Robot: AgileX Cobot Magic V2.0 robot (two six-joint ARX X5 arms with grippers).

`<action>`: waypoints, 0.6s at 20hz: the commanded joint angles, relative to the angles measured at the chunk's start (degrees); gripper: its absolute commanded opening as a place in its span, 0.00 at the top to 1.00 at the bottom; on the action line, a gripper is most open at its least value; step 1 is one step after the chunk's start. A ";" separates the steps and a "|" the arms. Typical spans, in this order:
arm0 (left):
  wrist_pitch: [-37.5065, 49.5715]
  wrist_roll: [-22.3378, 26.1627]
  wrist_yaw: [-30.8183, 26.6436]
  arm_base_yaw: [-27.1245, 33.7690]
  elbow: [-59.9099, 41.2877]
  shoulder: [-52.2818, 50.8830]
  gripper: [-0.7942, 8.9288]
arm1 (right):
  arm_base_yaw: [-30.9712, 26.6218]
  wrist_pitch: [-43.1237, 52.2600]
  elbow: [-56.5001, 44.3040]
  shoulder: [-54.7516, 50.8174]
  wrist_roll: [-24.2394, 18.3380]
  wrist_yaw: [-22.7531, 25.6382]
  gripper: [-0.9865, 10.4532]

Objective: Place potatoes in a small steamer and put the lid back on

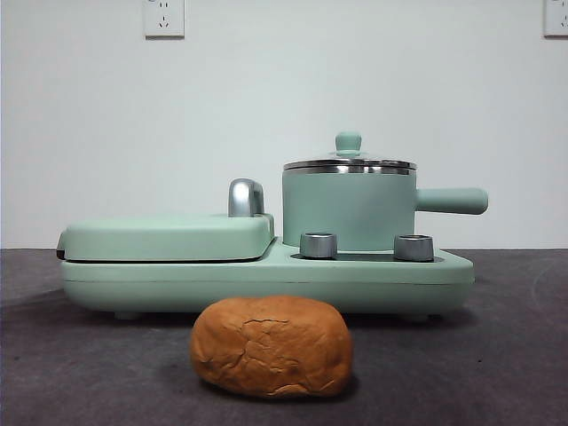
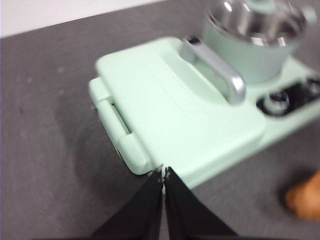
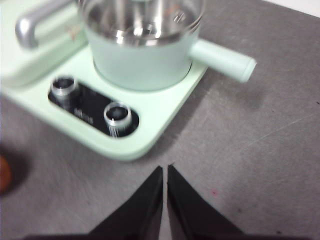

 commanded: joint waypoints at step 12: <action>3.04 7.93 0.52 -2.21 1.20 0.85 0.60 | 0.20 0.66 1.01 0.28 -10.16 0.13 0.71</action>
